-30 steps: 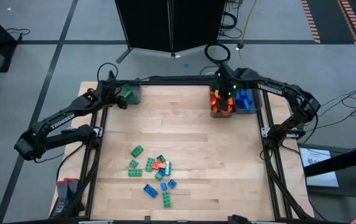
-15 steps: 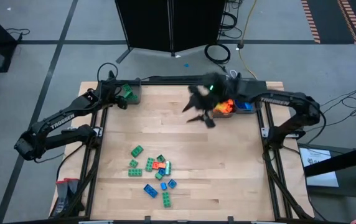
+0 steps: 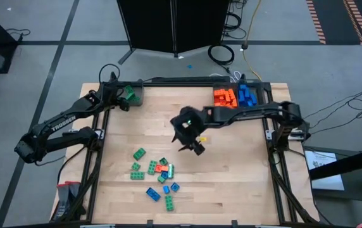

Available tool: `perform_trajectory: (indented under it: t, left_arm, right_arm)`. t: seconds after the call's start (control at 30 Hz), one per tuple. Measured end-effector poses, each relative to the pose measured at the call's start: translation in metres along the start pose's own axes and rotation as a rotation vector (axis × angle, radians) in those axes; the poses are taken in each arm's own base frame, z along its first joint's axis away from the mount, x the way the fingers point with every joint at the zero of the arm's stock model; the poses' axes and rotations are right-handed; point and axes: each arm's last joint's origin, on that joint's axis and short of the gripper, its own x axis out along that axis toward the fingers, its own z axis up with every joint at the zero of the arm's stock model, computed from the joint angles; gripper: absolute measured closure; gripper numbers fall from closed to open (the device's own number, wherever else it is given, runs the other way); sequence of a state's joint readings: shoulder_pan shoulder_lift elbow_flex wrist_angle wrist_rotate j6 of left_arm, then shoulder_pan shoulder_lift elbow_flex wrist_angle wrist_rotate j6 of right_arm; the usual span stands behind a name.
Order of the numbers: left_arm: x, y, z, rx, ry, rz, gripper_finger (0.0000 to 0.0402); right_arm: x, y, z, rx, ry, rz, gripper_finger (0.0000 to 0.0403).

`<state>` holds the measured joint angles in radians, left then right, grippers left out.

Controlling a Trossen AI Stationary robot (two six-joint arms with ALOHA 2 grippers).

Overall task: Sort blocks
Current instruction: Put the green game piece into the left black bin

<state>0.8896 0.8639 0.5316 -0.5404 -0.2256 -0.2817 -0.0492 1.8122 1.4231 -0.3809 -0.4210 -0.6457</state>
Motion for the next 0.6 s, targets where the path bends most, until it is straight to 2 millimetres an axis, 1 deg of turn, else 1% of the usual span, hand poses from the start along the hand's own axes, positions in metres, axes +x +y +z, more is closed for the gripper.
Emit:
perform_trajectory:
  t: [0.13, 0.3, 0.4, 0.47, 0.6]
  left_arm:
    - [0.000, 0.000, 0.000, 0.000, 0.000, 0.000, 0.0125]
    - [0.000, 0.000, 0.000, 0.000, 0.000, 0.000, 0.0125]
    - [0.000, 0.000, 0.000, 0.001, 0.001, 0.000, 0.0125]
    - [0.000, 0.000, 0.000, 0.001, 0.000, 0.000, 0.0125]
    - [0.000, 0.000, 0.000, 0.001, 0.000, 0.000, 0.0125]
  right_arm:
    - [0.029, 0.009, -0.006, -0.104, 0.019, 0.055, 0.0190]
    - [0.060, 0.019, -0.013, -0.123, 0.024, 0.094, 0.0190]
    - [0.075, 0.023, -0.016, -0.138, 0.005, 0.119, 0.0190]
    - [0.081, 0.024, -0.017, -0.147, -0.017, 0.121, 0.0190]
    - [0.084, 0.023, -0.016, -0.163, -0.062, 0.137, 0.0190]
